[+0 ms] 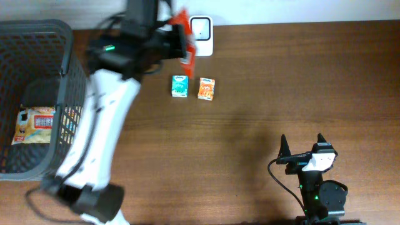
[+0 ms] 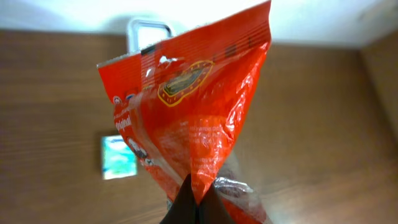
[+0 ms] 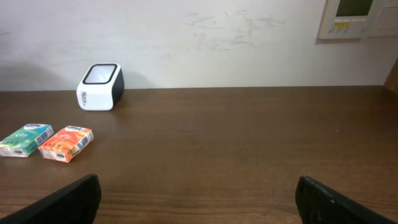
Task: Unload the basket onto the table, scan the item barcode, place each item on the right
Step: 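Lay the red snack bag on the table right of the orange pack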
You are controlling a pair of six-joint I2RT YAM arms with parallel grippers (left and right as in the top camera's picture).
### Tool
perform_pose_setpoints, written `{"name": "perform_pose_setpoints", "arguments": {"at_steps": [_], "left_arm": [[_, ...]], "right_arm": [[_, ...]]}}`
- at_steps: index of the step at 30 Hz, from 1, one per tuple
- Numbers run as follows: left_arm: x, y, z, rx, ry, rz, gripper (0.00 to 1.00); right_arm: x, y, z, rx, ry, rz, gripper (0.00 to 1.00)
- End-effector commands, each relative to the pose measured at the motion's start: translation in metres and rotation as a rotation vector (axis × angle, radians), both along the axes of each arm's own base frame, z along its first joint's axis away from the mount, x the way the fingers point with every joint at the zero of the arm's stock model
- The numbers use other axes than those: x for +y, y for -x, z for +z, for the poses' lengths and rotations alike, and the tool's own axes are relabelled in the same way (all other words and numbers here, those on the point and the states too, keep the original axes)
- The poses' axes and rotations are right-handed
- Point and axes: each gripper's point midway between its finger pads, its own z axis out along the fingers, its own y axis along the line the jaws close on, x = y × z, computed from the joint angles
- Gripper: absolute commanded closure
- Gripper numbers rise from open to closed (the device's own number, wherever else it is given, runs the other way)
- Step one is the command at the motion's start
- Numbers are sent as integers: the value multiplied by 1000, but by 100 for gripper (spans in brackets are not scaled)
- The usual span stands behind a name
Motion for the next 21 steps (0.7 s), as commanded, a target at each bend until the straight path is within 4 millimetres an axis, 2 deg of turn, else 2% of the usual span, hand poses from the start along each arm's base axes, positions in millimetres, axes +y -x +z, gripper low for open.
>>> {"name": "perform_pose_setpoints", "arguments": {"at_steps": [1,2,6,8,11,13,15,16,17,18,19,21], "left_arm": [[-46,-13,-52,57,-54,-106,100],[-62,-16,-78,84,-91,-153,100],[-103,-10,-158,195,-183,-271,100],[-119,-3,-181,230,-204,-304,100],[-125,-6,-207,225,-292,-265,100],[-131,-3,-216,248,-279,-243,100],[-131,-7,-227,248,-299,-229,95],[-129,-9,-230,247,-309,-219,92],[-128,-10,-238,259,-316,-209,75],[-128,-9,-239,262,-317,-211,44],[-128,-10,-238,259,-316,-210,41],[-135,-10,-220,239,-278,-227,42]], "right_arm": [[-2,0,-3,5,-11,-10,1],[-2,0,-3,5,-11,-9,1],[-2,0,-3,5,-11,-9,1],[-2,0,-3,5,-11,-9,2],[-2,0,-3,5,-11,-10,1],[-2,0,-3,5,-11,-9,1],[-2,0,-3,5,-11,-9,1],[-2,0,-3,5,-11,-10,2],[-2,0,-3,5,-11,-9,1],[-2,0,-3,5,-11,-9,1],[-2,0,-3,5,-11,-10,1],[-2,0,-3,5,-11,-9,2]]}}
